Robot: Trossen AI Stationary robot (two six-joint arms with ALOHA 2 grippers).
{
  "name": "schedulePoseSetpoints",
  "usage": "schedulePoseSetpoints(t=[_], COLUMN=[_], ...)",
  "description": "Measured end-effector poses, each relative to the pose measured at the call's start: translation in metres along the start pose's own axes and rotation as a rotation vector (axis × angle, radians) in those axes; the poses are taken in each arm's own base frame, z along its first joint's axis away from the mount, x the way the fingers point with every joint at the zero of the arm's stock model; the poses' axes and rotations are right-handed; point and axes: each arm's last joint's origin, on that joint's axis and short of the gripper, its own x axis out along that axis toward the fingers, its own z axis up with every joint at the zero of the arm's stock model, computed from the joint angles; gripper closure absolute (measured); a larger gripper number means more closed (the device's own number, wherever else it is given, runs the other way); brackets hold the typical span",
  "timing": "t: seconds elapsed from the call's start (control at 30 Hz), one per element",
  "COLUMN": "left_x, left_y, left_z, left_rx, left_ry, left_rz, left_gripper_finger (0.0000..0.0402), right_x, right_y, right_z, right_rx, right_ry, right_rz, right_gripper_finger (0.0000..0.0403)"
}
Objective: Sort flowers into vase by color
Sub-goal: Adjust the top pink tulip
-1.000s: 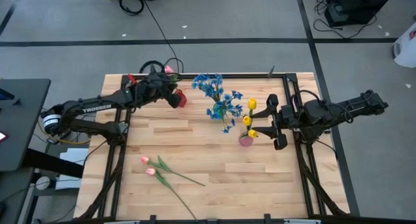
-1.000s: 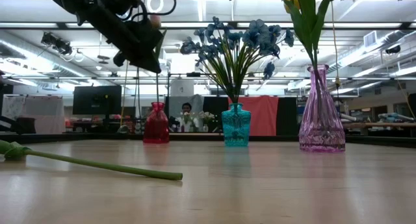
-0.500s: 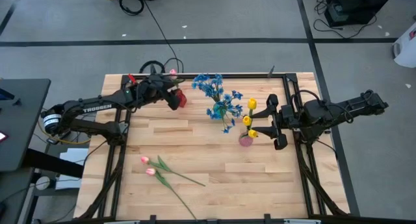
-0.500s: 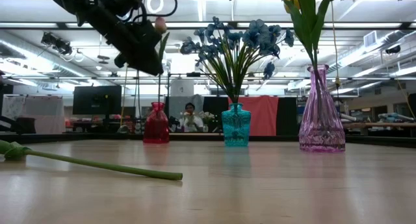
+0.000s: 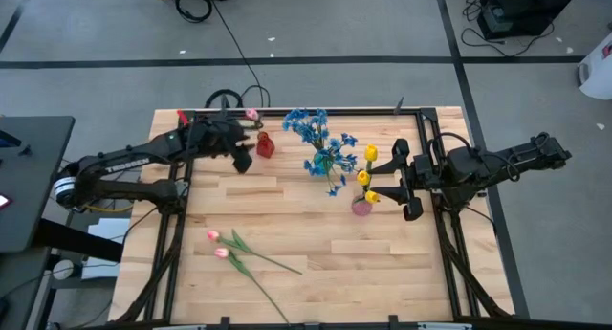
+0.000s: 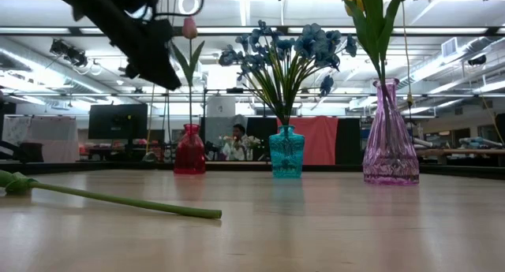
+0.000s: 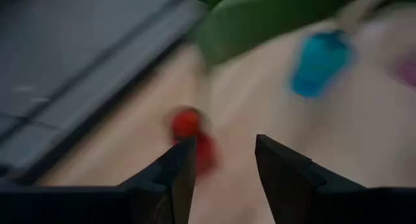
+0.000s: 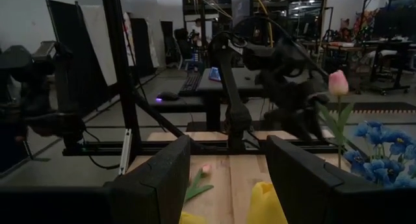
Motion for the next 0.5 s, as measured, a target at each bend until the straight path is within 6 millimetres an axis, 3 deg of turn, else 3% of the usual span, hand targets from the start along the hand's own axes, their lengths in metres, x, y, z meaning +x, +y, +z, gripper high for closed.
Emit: schedulePoseSetpoints(t=[0.2, 0.5], left_x=[-0.027, -0.054], left_y=[-0.029, -0.097], left_z=[-0.019, -0.055], left_rx=[-0.022, 0.019], left_ry=[0.161, 0.412], left_rz=[-0.357, -0.568], left_gripper_finger=[0.0238, 0.0239], right_x=[0.000, 0.002], right_y=[0.000, 0.000], right_z=[-0.003, -0.022], right_rx=[0.004, 0.043], right_ry=[0.035, 0.064], right_rz=[-0.001, -0.004], right_gripper_finger=[0.0192, 0.0192])
